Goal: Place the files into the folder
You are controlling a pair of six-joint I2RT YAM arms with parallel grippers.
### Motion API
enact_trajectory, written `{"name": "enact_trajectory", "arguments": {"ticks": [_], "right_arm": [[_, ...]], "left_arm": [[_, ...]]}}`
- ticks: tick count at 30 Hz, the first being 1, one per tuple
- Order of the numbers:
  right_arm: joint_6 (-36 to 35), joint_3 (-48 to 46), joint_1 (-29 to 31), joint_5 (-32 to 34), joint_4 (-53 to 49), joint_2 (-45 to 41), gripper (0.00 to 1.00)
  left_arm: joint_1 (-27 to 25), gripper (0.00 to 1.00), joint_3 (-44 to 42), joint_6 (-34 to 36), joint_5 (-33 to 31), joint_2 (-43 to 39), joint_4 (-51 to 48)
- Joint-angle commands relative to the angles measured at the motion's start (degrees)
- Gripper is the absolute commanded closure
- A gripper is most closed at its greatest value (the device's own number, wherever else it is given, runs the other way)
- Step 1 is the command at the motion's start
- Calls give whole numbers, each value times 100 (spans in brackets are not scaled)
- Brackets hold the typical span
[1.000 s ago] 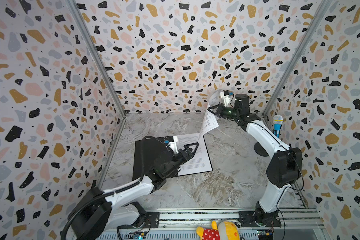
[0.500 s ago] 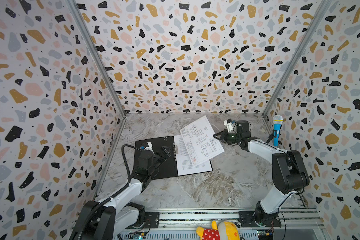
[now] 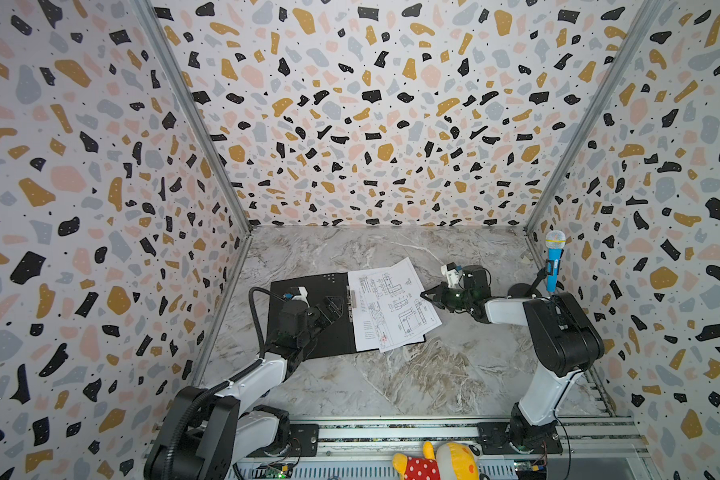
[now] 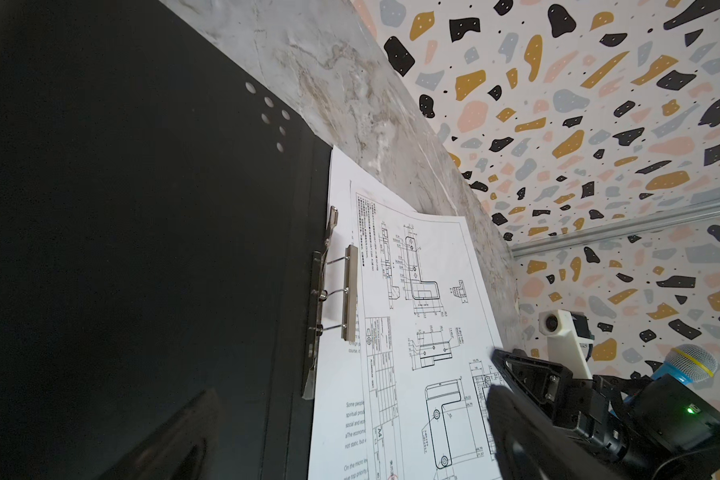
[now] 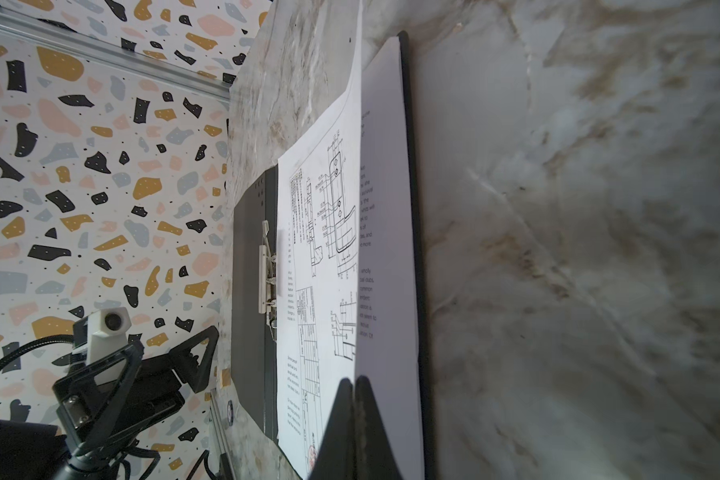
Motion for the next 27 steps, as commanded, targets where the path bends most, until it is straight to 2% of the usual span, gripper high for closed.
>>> {"name": "enact_trajectory", "arguments": {"ticks": [1, 12, 17, 27], "right_arm": [[461, -95, 136, 196, 728, 63, 100], [1217, -221, 475, 644, 1352, 305, 100], [1392, -345, 598, 917, 1414, 221, 100], [1464, -386, 701, 990, 1421, 185, 100]], "left_arm": [[59, 0, 45, 171, 58, 92, 255], [104, 0, 193, 197, 357, 578, 523], [104, 0, 229, 197, 391, 647, 575], [104, 0, 194, 171, 502, 709, 739]]}}
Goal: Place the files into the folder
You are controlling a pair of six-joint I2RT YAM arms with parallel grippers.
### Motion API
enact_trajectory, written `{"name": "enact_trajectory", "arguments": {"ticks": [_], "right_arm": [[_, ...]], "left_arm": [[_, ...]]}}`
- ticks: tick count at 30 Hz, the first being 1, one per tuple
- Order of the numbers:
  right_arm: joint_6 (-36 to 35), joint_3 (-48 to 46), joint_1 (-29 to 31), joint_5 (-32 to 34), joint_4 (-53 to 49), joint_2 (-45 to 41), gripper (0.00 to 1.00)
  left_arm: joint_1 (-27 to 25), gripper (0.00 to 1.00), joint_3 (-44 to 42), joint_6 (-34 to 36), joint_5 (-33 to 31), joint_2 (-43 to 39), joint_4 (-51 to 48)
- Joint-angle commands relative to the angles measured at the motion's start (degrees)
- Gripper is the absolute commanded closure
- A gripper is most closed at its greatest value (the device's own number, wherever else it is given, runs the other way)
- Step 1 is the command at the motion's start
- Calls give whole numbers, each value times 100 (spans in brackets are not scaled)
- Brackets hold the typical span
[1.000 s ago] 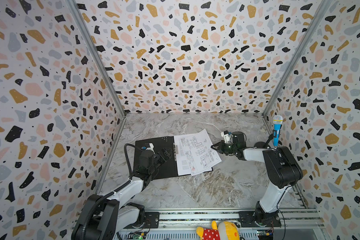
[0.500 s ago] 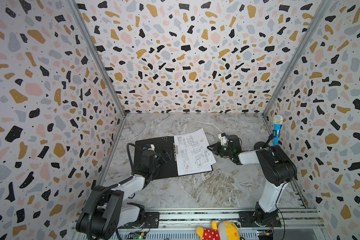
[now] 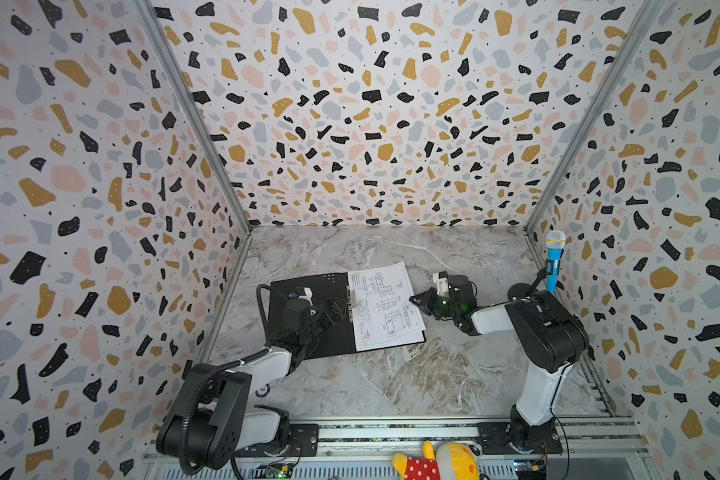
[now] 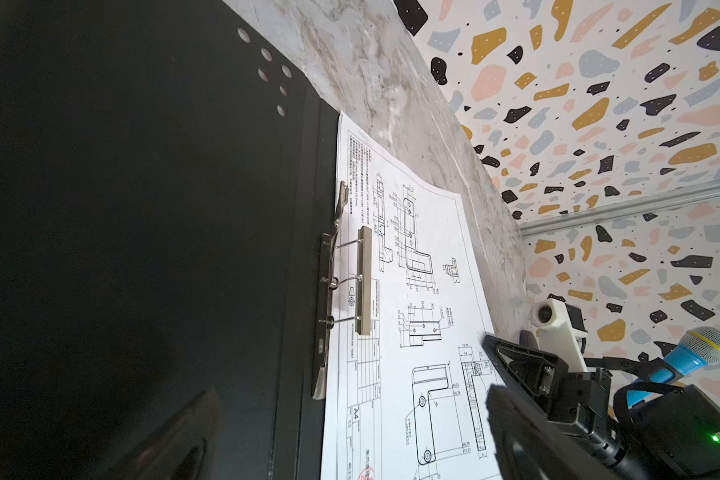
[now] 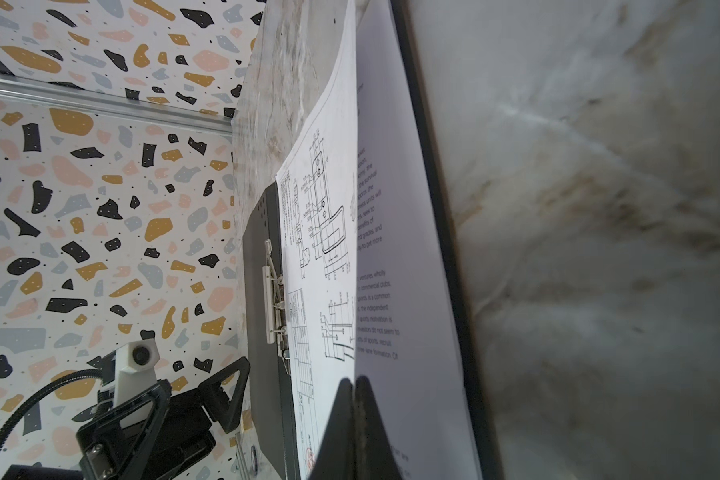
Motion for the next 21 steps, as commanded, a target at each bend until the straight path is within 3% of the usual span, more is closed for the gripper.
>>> {"name": "enact_trajectory", "arguments": {"ticks": [1, 21], "right_arm": [[95, -11, 55, 125, 77, -177, 100], [245, -95, 171, 248, 112, -234, 100]], "left_arm": [[40, 0, 146, 71, 94, 3, 317], [39, 0, 155, 72, 133, 21, 331]]}}
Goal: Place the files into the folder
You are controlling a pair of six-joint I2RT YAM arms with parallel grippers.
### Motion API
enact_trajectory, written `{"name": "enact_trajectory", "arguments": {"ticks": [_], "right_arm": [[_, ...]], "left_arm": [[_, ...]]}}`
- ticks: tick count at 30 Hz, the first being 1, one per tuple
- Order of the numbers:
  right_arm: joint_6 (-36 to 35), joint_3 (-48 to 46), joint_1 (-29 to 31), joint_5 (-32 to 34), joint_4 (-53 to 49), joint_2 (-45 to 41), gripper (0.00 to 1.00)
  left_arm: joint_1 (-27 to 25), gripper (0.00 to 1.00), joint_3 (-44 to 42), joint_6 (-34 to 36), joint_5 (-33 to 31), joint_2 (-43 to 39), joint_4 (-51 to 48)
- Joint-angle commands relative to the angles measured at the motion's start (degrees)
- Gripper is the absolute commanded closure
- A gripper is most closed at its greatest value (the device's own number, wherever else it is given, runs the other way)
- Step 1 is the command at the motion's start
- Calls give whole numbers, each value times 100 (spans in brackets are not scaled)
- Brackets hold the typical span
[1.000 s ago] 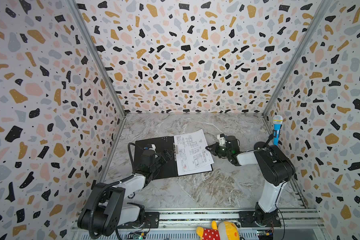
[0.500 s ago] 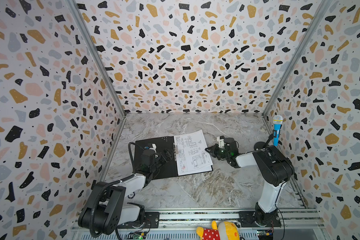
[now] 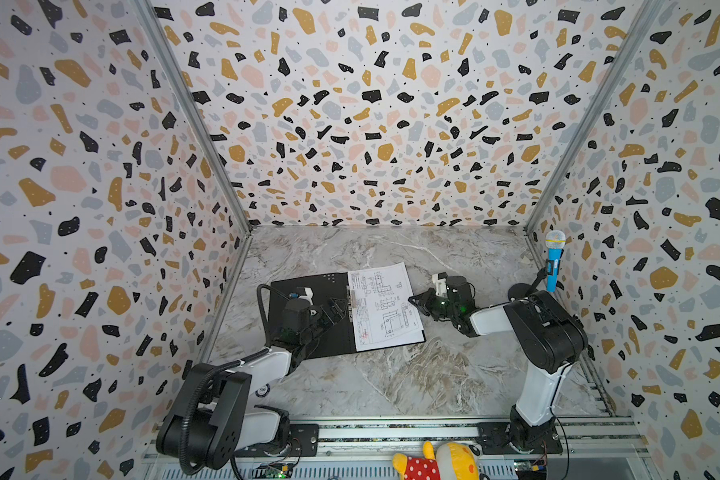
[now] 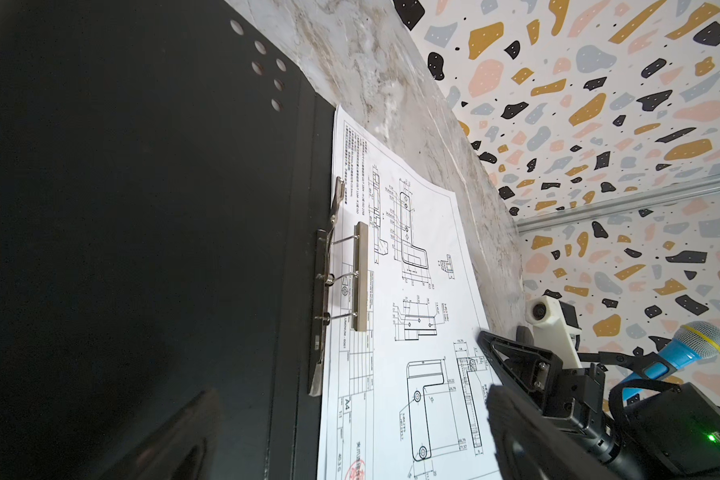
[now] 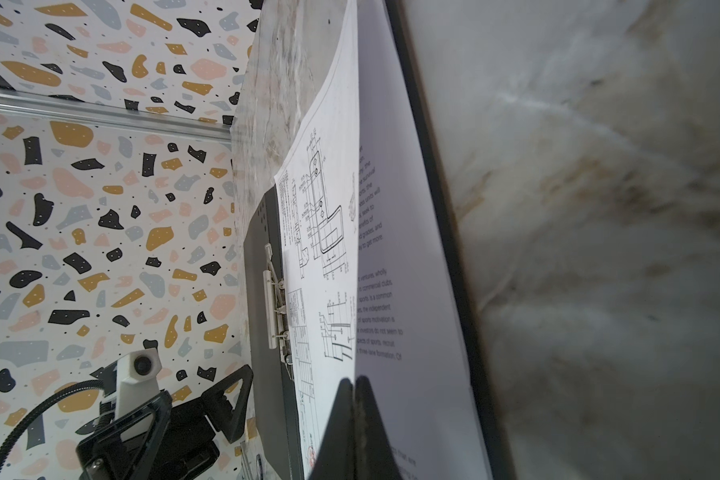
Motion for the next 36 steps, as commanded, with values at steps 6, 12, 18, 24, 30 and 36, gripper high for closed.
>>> {"name": "enact_trajectory", "arguments": {"ticks": [6, 12, 18, 24, 30, 36], "right_arm": [[21, -82, 37, 89, -60, -351, 80], [-248, -36, 14, 269, -627, -703, 38], [-698, 105, -117, 484, -1331, -1017, 21], [-1034, 123, -247, 489, -1663, -1141, 17], [-1773, 283, -454, 261, -1956, -1120, 16], [-2201, 195, -814, -156, -1979, -1118, 16]], "left_arm": [[43, 0, 194, 58, 103, 111, 391], [39, 0, 355, 35, 184, 381, 536], [38, 0, 740, 22, 390, 927, 755], [55, 1, 1534, 288, 592, 1704, 676], [125, 0, 2370, 435, 961, 2541, 496], [266, 0, 2819, 375, 1239, 3172, 569]]}}
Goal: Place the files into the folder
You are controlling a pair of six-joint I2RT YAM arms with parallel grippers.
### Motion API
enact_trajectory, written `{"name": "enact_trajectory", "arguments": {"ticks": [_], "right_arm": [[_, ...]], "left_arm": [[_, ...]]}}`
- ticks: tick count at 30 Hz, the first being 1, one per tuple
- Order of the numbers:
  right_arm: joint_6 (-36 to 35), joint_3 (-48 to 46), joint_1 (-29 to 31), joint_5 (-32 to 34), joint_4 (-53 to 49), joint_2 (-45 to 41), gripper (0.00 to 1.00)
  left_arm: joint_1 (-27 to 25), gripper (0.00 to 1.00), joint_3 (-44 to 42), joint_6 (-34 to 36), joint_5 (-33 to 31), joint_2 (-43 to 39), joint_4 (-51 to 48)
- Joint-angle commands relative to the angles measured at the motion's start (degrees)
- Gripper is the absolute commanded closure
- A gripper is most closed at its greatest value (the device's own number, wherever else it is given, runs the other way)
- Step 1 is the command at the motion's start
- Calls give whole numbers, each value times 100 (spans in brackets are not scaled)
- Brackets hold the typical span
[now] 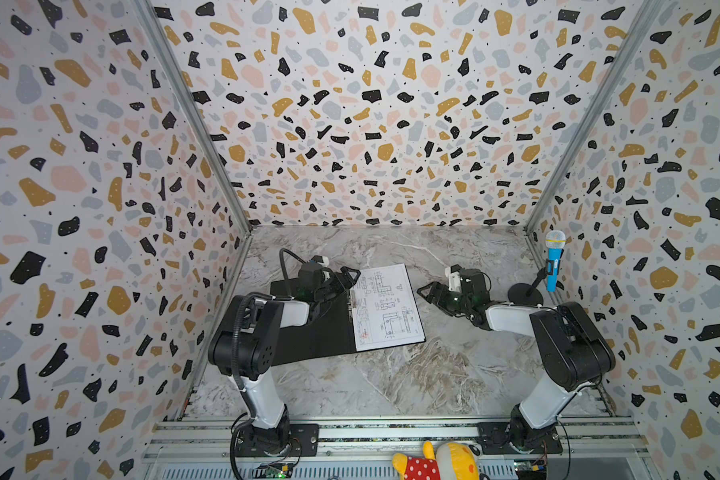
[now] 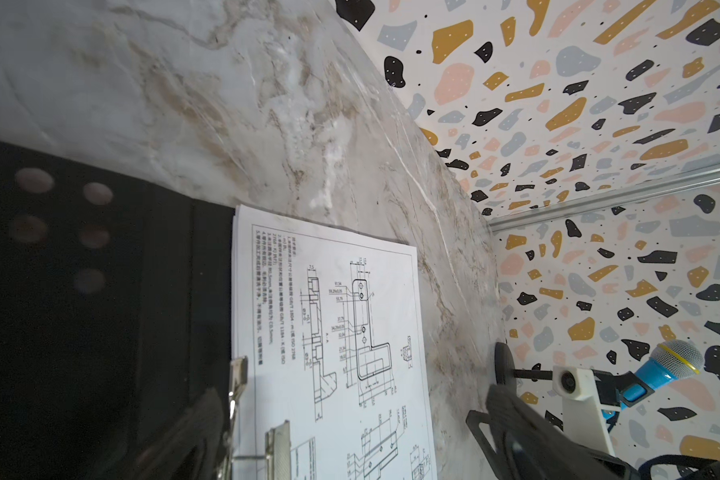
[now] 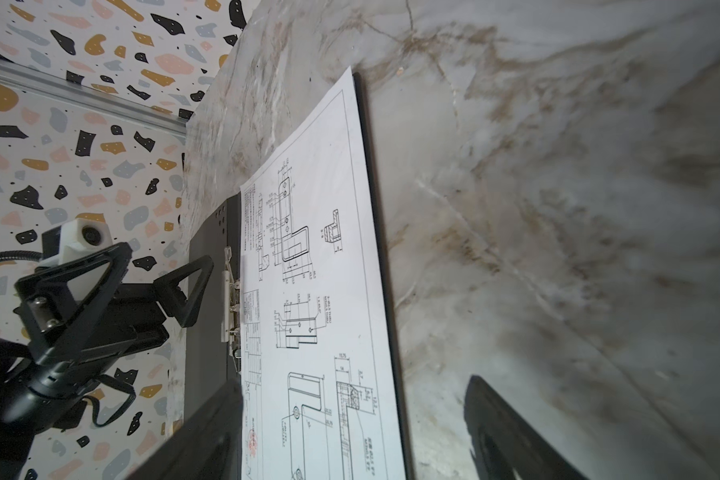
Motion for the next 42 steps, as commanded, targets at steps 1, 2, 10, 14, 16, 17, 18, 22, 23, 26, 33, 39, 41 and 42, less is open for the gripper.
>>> {"name": "enact_trajectory", "arguments": {"ticks": [1, 2, 10, 14, 16, 17, 18, 22, 23, 26, 33, 39, 41, 42], "right_arm": [[-473, 90, -173, -350, -186, -155, 16], [-529, 99, -204, -395, -209, -128, 16], [-893, 190, -260, -655, -293, 202, 17], [-887, 264, -260, -744, -293, 463, 18], [-861, 291, -251, -809, -256, 554, 19], [-860, 309, -251, -824, -252, 579, 19], [-860, 326, -244, -841, -249, 610, 19], [-827, 328, -233, -850, -215, 672, 20], [-817, 312, -224, -851, -188, 690, 20], [-814, 309, -183, -859, -172, 737, 20], [-869, 358, -137, -781, -335, 880, 21], [-860, 387, -110, -780, -323, 973, 22], [-860, 406, -101, -759, -335, 981, 22], [-860, 409, -97, -754, -336, 978, 22]], "left_arm": [[81, 1, 284, 140, 335, 255, 98], [84, 0, 348, 135, 390, 333, 98], [88, 0, 426, 109, 616, 497, 144], [88, 0, 273, 60, 653, 397, 245], [89, 0, 197, 1, 657, 348, 310], [95, 0, 163, -36, 662, 325, 353], [88, 0, 118, -65, 665, 296, 407], [88, 0, 21, -88, 671, 227, 499], [92, 0, -6, -175, 685, 211, 554], [88, 0, -85, -366, 724, 138, 721], [87, 0, -187, -485, 809, -30, 886], [92, 0, -367, -694, 917, -170, 1201], [88, 0, -459, -736, 940, -292, 1283], [89, 0, -529, -796, 965, -361, 1388]]}}
